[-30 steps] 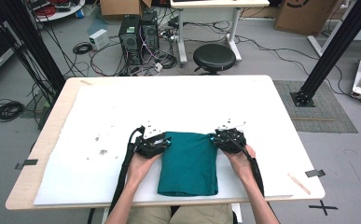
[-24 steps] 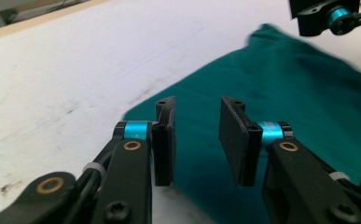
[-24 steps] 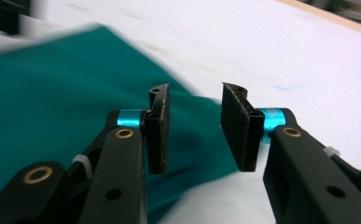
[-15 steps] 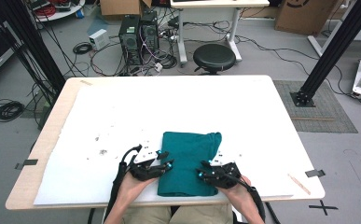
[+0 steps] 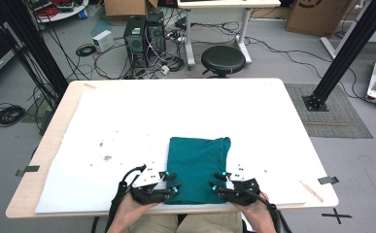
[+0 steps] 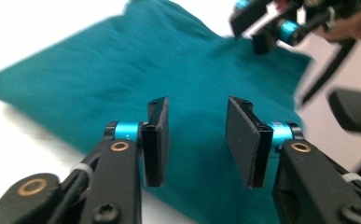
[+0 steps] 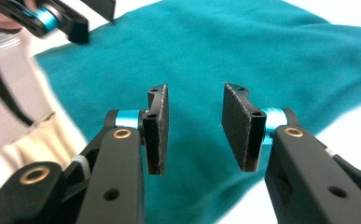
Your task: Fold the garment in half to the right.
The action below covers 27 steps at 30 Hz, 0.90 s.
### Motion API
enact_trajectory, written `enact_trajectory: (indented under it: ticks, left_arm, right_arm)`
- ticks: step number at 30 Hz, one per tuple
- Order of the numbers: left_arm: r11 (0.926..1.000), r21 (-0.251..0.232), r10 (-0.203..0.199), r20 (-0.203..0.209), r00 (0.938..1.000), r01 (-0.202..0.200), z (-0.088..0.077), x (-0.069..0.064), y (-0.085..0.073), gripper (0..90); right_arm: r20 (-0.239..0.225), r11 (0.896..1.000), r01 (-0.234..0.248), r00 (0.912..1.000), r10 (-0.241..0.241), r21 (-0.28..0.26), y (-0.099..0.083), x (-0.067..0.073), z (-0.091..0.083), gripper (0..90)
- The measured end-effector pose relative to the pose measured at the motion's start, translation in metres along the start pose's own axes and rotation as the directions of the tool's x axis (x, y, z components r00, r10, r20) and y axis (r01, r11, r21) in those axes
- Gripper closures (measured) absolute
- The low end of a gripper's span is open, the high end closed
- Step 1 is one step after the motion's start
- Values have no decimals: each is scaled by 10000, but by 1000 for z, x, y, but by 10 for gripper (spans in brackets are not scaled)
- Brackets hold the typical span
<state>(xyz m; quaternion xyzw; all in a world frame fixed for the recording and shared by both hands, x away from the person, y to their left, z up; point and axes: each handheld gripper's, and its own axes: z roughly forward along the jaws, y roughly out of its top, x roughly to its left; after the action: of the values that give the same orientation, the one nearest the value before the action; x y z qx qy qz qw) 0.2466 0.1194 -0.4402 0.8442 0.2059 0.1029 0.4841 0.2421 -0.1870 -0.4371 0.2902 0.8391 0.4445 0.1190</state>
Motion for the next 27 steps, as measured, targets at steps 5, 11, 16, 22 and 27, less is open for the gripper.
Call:
enact_trajectory:
  ticks: [5,11,16,22,27]
  left_arm:
    - [9989,354,-323,132,9994,318,4,0,-10,622]
    - [9983,447,-380,194,9991,371,2,-2,-12,623]
    - [9967,-492,-646,64,9979,648,-6,9,-1,582]
    - [9870,-1307,-1218,-2302,9655,934,9,46,33,626]
    - [9694,-1357,-2384,-3211,9165,2046,43,90,41,706]
  right_arm:
    - [-154,9980,-76,9998,86,631,-14,1,8,703]
    - [-84,9958,185,9998,-178,896,-16,-2,-1,759]
    - [221,9987,-107,9997,96,498,4,-10,-3,644]
    - [1838,9945,-804,9787,914,-667,42,-55,13,690]
    - [2810,9952,-967,9548,966,-135,47,-76,35,707]
